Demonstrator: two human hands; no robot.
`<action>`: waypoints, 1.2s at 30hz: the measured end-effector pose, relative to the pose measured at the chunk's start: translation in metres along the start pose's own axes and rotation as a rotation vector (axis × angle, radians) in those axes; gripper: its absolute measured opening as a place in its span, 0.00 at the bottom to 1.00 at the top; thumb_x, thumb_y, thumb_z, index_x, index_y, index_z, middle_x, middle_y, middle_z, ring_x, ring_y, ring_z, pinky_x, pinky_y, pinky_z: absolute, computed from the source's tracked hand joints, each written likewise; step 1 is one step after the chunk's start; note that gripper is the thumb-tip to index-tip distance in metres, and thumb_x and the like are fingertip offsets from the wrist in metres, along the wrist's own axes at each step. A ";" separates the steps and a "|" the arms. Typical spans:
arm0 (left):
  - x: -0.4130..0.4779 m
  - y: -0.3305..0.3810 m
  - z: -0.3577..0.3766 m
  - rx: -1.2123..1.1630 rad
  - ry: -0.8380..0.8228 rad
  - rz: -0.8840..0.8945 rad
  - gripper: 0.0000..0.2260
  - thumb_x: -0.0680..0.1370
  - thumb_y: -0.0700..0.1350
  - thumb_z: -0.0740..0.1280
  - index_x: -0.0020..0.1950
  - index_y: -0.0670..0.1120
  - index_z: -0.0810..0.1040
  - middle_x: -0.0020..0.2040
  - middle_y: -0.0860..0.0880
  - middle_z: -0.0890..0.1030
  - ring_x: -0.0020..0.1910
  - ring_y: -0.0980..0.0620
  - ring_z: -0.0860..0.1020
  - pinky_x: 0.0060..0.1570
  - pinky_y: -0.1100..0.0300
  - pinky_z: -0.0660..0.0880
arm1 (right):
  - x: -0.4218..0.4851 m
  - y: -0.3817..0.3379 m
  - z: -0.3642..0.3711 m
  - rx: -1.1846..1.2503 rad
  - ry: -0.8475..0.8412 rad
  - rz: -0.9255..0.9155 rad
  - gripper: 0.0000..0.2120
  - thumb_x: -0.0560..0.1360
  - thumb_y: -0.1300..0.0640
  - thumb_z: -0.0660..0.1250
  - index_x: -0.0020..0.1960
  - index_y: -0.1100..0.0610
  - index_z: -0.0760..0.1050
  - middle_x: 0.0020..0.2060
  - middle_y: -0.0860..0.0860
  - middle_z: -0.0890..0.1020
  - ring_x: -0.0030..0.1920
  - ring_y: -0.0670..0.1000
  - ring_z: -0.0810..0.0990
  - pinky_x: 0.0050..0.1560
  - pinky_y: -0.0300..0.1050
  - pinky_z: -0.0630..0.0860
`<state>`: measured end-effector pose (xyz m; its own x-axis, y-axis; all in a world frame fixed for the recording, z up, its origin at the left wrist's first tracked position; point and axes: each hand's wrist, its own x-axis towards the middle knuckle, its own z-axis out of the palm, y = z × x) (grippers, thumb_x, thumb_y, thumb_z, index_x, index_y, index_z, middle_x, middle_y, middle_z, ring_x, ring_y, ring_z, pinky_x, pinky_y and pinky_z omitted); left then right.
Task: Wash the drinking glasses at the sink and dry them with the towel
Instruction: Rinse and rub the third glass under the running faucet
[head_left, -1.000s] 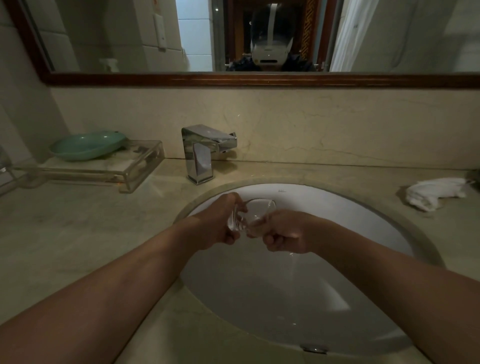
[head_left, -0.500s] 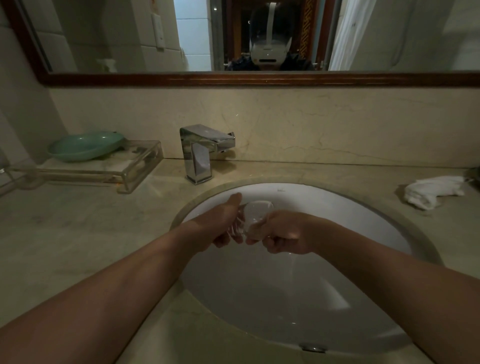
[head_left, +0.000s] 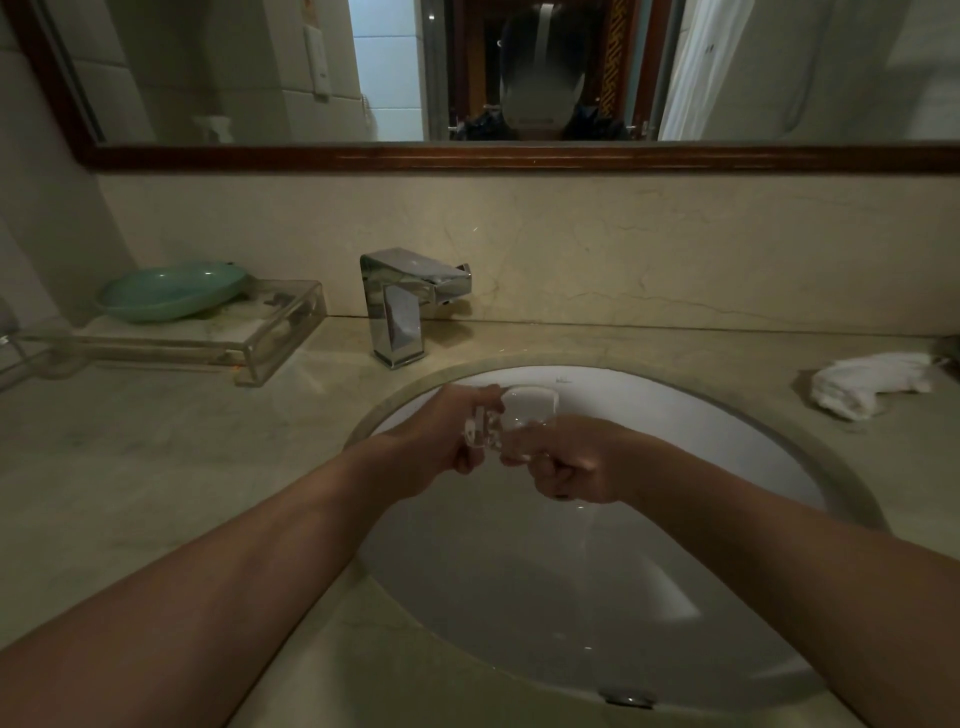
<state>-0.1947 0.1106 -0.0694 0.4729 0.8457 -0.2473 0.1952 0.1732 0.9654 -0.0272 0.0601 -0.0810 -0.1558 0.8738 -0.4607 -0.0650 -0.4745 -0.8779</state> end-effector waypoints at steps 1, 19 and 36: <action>0.000 -0.001 0.000 0.014 -0.003 -0.025 0.13 0.83 0.53 0.62 0.46 0.47 0.78 0.34 0.47 0.77 0.26 0.51 0.70 0.29 0.60 0.62 | 0.000 0.001 -0.002 -0.054 0.035 -0.018 0.03 0.80 0.62 0.66 0.47 0.59 0.74 0.35 0.53 0.80 0.21 0.42 0.64 0.22 0.32 0.58; -0.005 -0.002 0.001 0.219 -0.043 -0.171 0.31 0.80 0.66 0.50 0.42 0.44 0.81 0.30 0.45 0.74 0.23 0.50 0.66 0.26 0.62 0.61 | -0.006 -0.001 0.000 -0.145 0.052 -0.041 0.07 0.82 0.59 0.64 0.48 0.62 0.73 0.28 0.53 0.80 0.19 0.43 0.61 0.22 0.33 0.58; -0.001 -0.012 -0.003 0.257 -0.056 -0.237 0.38 0.81 0.72 0.43 0.36 0.42 0.73 0.27 0.45 0.72 0.25 0.49 0.67 0.28 0.60 0.61 | 0.001 0.002 0.002 -0.254 0.123 -0.050 0.16 0.82 0.52 0.65 0.41 0.61 0.74 0.30 0.56 0.79 0.21 0.44 0.62 0.24 0.36 0.57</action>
<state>-0.2005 0.1092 -0.0809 0.4333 0.7672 -0.4730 0.5118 0.2225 0.8298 -0.0292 0.0597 -0.0830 -0.0367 0.9091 -0.4150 0.1819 -0.4022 -0.8973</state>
